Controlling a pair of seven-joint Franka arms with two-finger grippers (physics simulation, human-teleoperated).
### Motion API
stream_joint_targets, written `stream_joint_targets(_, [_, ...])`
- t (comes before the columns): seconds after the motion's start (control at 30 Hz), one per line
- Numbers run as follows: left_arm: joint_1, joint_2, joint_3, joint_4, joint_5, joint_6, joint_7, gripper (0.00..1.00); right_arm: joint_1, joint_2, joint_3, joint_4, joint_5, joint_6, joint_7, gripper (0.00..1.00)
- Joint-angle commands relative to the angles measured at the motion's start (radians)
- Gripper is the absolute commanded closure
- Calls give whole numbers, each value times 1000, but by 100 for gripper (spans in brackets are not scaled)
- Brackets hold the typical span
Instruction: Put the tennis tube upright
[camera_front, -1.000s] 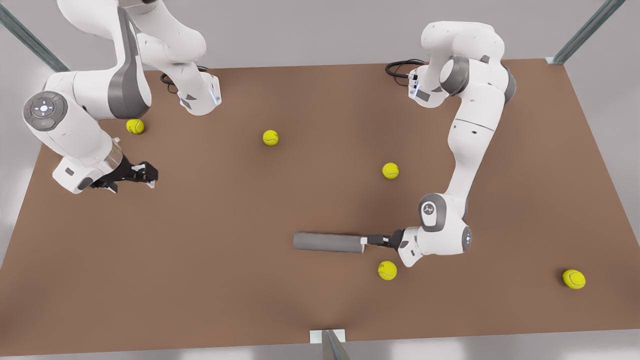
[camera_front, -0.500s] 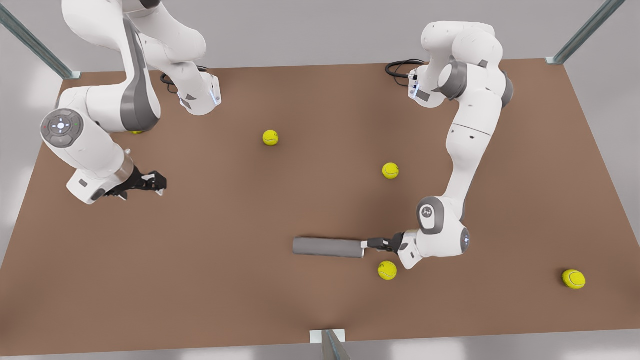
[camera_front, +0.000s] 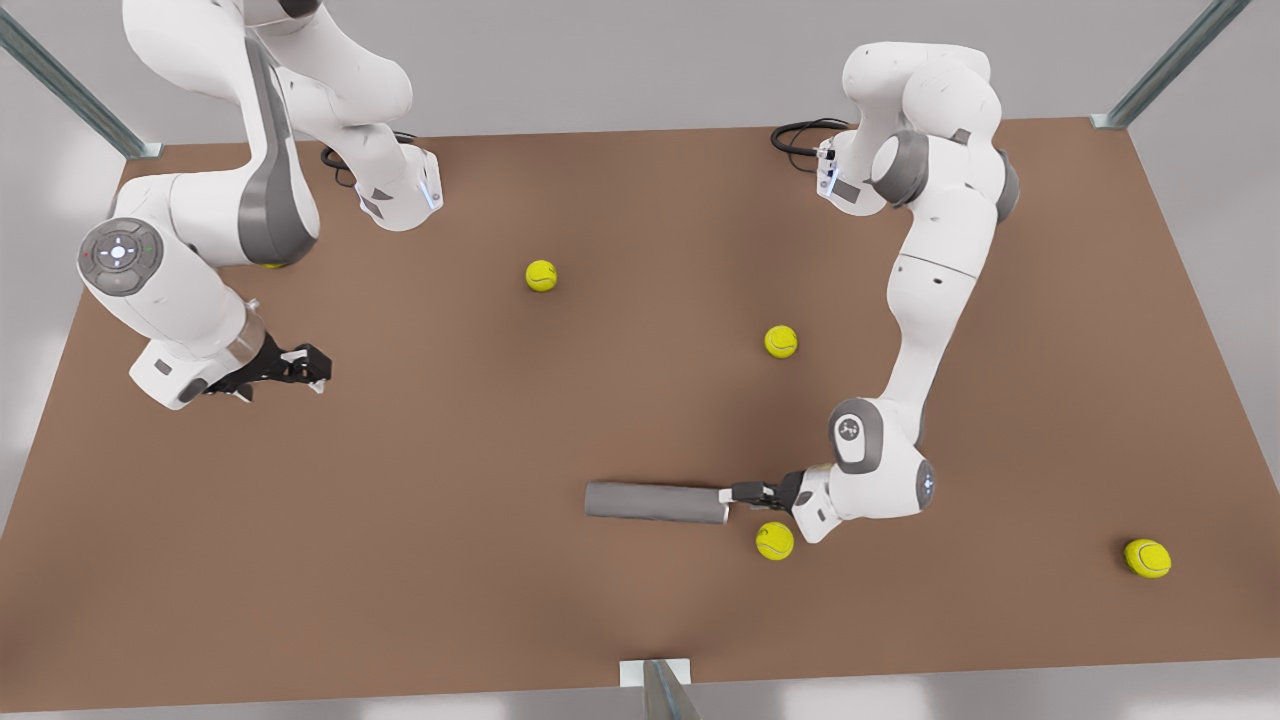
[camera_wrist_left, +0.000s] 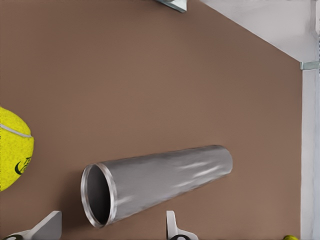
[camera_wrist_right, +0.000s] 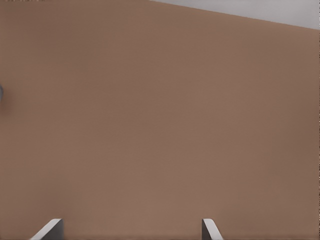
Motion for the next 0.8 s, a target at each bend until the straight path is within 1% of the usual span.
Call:
stream_joint_targets(0.0, [0,-2,0,0,-1,2,0,1,0,0,2,-2,0,0,0,0])
stream_joint_targets(0.77, [-23,28,-2,17,-3,54,-3,1,-16,3,0,0,2,-6,-3,0])
